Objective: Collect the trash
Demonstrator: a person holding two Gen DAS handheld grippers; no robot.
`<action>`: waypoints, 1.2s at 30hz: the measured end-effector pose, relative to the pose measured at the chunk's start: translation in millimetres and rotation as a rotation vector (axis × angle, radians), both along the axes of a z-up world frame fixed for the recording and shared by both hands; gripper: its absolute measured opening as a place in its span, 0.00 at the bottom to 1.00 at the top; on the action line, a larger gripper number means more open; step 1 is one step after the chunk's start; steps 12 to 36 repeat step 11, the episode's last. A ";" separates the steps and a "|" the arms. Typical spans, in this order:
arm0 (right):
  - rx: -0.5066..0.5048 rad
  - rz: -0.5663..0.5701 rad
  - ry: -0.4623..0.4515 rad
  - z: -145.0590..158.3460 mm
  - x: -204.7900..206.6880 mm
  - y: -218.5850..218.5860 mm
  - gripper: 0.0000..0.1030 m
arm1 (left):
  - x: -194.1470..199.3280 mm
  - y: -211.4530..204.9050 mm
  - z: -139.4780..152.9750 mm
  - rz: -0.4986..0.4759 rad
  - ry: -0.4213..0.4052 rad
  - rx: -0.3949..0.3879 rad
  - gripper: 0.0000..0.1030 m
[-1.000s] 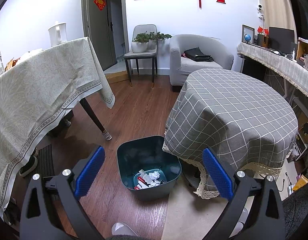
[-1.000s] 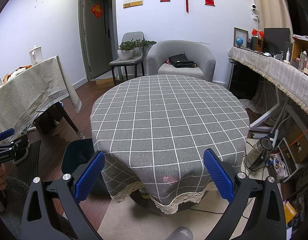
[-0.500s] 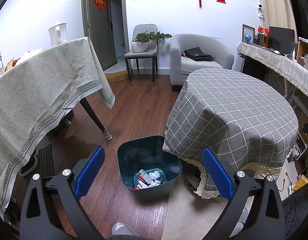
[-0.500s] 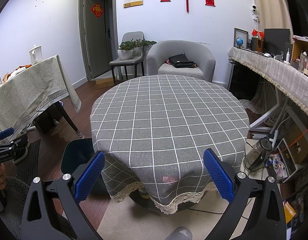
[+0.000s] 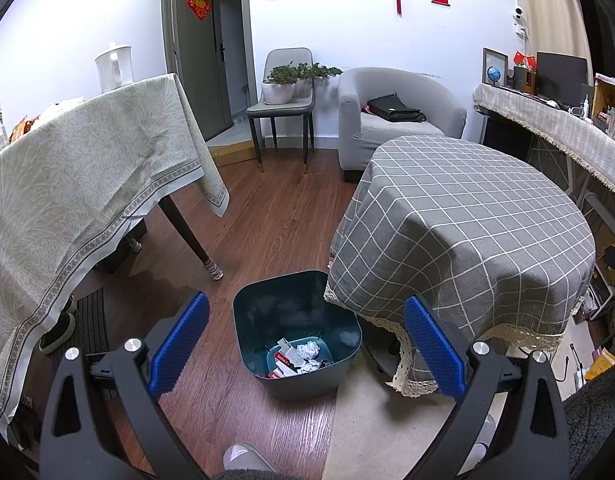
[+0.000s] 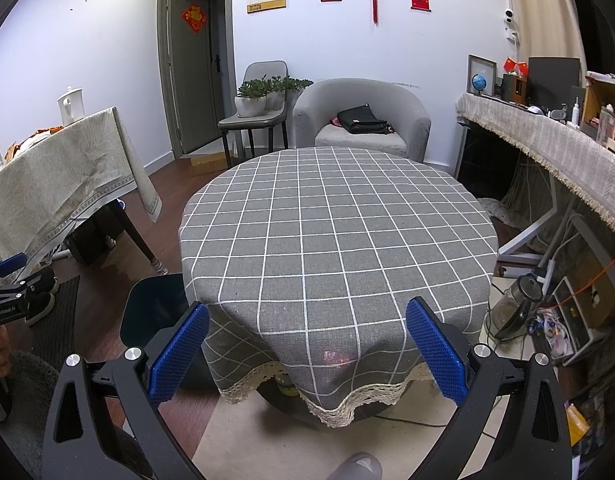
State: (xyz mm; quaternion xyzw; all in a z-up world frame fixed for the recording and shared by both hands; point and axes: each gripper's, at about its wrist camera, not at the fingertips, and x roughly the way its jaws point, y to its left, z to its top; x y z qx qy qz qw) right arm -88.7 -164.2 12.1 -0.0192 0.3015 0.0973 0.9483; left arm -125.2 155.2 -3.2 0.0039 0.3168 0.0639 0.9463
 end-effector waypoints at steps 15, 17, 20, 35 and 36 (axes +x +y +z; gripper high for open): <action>-0.002 0.001 -0.002 0.4 1.3 -1.8 0.97 | -0.4 1.2 -2.8 0.012 0.005 -0.002 0.97; -0.002 0.001 -0.002 0.4 1.3 -1.8 0.97 | -0.4 1.2 -2.8 0.012 0.005 -0.002 0.97; -0.002 0.001 -0.002 0.4 1.3 -1.8 0.97 | -0.4 1.2 -2.8 0.012 0.005 -0.002 0.97; -0.002 0.001 -0.002 0.4 1.3 -1.8 0.97 | -0.4 1.2 -2.8 0.012 0.005 -0.002 0.97; -0.002 0.001 -0.002 0.4 1.3 -1.8 0.97 | -0.4 1.2 -2.8 0.012 0.005 -0.002 0.97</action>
